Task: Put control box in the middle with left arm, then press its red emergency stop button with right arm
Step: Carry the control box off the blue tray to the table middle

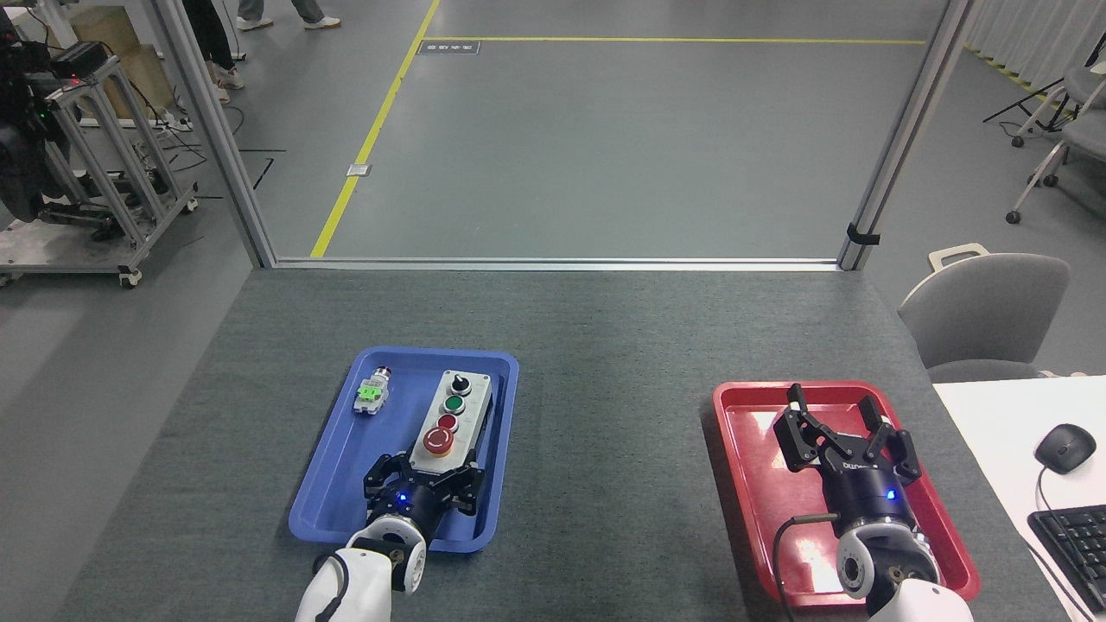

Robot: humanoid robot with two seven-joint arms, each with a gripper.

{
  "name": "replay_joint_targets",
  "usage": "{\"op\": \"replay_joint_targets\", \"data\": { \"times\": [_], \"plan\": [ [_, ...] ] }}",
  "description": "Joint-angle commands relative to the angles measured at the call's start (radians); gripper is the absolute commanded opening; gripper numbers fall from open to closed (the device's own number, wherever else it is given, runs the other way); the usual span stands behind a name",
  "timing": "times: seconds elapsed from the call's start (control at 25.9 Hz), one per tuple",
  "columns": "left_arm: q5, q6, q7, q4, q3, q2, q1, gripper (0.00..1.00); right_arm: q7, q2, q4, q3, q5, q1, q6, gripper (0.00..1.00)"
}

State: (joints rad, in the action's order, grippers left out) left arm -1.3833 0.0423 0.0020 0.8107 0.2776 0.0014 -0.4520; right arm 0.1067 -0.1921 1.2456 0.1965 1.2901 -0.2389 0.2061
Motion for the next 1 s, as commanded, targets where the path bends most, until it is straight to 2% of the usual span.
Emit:
{"op": "replay_joint_targets", "data": {
  "times": [0.0, 0.12, 0.31, 0.46, 0.62, 0.73, 0.89, 0.97],
  "plan": [
    [0.004, -0.009, 0.007, 0.004, -0.006, 0.005, -0.005, 0.00, -0.001, -0.001, 0.000, 0.000, 0.000, 0.001, -0.001, 1.00],
    [0.043, -0.028, 0.035, 0.048, -0.009, 0.009, 0.003, 0.00, -0.001, 0.000, 0.000, 0.000, 0.000, 0.000, -0.001, 1.00],
    [0.196, -0.101, 0.039, 0.274, -0.015, 0.046, 0.093, 0.00, -0.001, 0.002, 0.001, 0.001, 0.000, 0.000, -0.002, 1.00],
    [0.194, -0.127, 0.041, 0.381, -0.001, 0.037, 0.138, 0.00, -0.005, 0.000, 0.008, 0.001, 0.002, 0.000, -0.002, 1.00],
    [0.181, -0.099, 0.039, 0.370, 0.103, -0.020, 0.122, 0.00, -0.007, -0.003, 0.008, 0.003, 0.000, -0.002, -0.005, 1.00],
    [0.124, -0.044, 0.038, 0.335, 0.164, -0.069, 0.096, 0.00, -0.007, -0.003, 0.006, 0.003, 0.000, -0.002, -0.005, 1.00],
    [0.015, -0.001, 0.038, 0.199, 0.216, -0.142, 0.030, 0.00, -0.007, -0.004, 0.008, 0.004, 0.000, -0.002, -0.005, 1.00],
    [0.010, 0.005, 0.038, 0.147, 0.247, -0.144, -0.001, 0.00, -0.007, -0.006, 0.008, 0.006, 0.000, -0.003, -0.007, 1.00]
  ]
}}
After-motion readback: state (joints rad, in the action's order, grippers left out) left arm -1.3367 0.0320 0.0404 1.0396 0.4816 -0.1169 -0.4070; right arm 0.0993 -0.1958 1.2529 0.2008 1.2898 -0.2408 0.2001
